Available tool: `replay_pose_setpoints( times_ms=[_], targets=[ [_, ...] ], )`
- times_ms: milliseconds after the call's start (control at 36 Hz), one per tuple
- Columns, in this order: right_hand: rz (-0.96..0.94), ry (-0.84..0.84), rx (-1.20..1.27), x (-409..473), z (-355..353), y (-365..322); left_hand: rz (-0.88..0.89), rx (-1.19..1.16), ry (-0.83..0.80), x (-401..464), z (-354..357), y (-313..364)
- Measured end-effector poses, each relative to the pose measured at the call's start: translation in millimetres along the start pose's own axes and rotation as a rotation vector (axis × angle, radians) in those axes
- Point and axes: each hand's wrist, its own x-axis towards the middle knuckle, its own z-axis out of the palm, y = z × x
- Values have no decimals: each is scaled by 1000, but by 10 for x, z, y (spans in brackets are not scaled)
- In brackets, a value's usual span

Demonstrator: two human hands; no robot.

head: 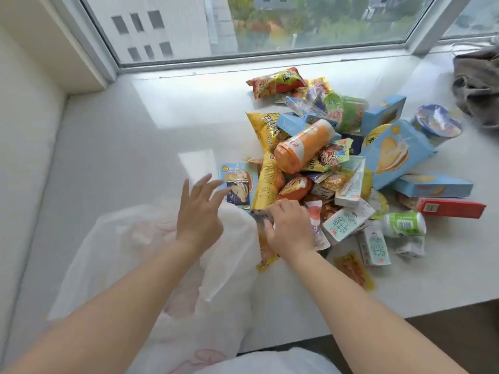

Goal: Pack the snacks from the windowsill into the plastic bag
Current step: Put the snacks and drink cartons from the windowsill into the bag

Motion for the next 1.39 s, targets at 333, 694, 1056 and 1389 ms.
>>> replay_pose_setpoints(
  times_ms=[333, 694, 1056, 1389],
  targets=[
    [65, -404, -217, -10, 77, 654, 172, 313, -908, -200, 789, 760],
    [19, 161, 10, -158, -188, 694, -266, -68, -765, -186, 1072, 582],
    [459, -251, 200, -758, 86, 338, -442, -164, -731, -158, 1345, 632],
    [280, -359, 34, -565, 550, 210, -648, -369, -625, -192, 1098, 283]
  ],
)
